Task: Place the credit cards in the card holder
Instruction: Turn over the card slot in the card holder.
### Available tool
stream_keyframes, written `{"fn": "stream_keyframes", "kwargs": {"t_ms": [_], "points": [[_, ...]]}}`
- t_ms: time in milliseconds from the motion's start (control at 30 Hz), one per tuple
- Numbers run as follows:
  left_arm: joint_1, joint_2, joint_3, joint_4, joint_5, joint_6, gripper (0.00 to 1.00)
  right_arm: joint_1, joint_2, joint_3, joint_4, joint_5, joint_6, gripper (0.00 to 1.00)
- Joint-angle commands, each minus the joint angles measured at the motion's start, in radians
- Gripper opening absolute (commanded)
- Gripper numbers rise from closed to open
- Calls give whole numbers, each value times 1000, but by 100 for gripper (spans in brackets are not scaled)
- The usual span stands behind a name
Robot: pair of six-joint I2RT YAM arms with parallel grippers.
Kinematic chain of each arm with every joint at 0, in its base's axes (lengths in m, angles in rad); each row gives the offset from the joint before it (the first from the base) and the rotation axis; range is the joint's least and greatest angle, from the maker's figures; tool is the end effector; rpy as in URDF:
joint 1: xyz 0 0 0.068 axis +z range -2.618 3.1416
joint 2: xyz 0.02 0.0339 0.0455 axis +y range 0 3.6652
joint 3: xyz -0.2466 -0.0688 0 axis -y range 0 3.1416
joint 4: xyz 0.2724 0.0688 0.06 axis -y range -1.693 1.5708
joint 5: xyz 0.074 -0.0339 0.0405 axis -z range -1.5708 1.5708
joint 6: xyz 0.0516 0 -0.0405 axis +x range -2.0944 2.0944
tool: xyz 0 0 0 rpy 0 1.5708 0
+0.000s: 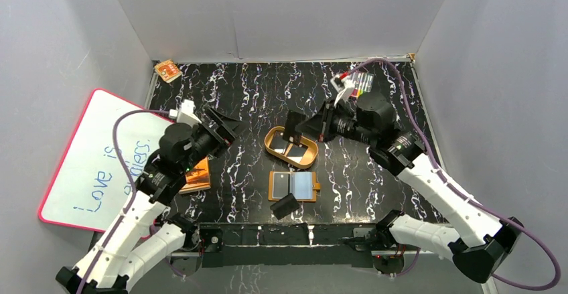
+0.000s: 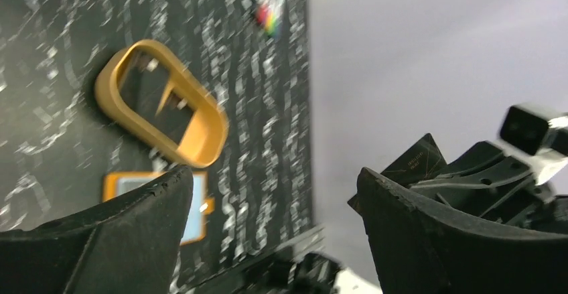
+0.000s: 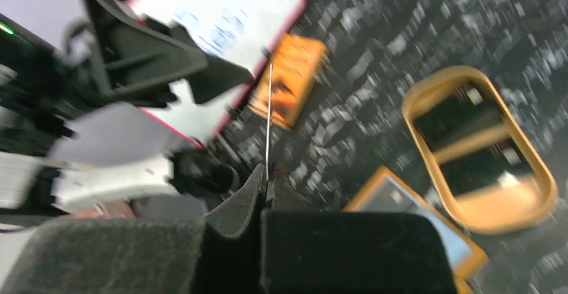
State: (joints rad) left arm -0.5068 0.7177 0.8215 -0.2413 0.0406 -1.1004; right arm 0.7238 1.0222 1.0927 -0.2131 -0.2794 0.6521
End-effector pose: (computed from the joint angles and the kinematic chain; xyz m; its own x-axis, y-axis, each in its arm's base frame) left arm 0.1942 -0.1102 0.3464 -0.5180 -0.7311 -0.4440 0.1289 0.4464 -0.8855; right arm 0.2013 0.1969 0.3854 -0.5951 0.2526 -0.7630 -0.6039 0.4859 0.6318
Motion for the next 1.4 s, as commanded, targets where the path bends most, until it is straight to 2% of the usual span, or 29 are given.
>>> {"fn": "stream_keyframes", "kwargs": {"t_ms": [0, 200, 367, 467, 600, 733, 1067, 1367], "points": [[-16, 105, -111, -142, 189, 129, 90, -36, -23, -125, -408, 23, -175, 0], [-211, 220, -116, -88, 126, 198, 89, -88, -73, -283, -332, -68, -137, 0], [-277, 359, -95, -34, 144, 251, 86, -122, -62, -349, -311, -125, -133, 0], [-295, 418, -98, 27, 147, 250, 84, -171, -58, -407, -281, -174, -128, 0], [-301, 505, -84, 81, 138, 244, 79, -249, -42, -503, -138, -282, -57, 0], [-301, 566, -72, 110, 111, 239, 73, -273, 10, -549, -44, -367, -7, 0], [-301, 720, -41, 167, 116, 249, 65, -294, 112, -545, -96, -388, -78, 0], [-301, 757, -65, 158, 89, 256, 59, -316, 150, -568, -109, -392, -111, 0]]}}
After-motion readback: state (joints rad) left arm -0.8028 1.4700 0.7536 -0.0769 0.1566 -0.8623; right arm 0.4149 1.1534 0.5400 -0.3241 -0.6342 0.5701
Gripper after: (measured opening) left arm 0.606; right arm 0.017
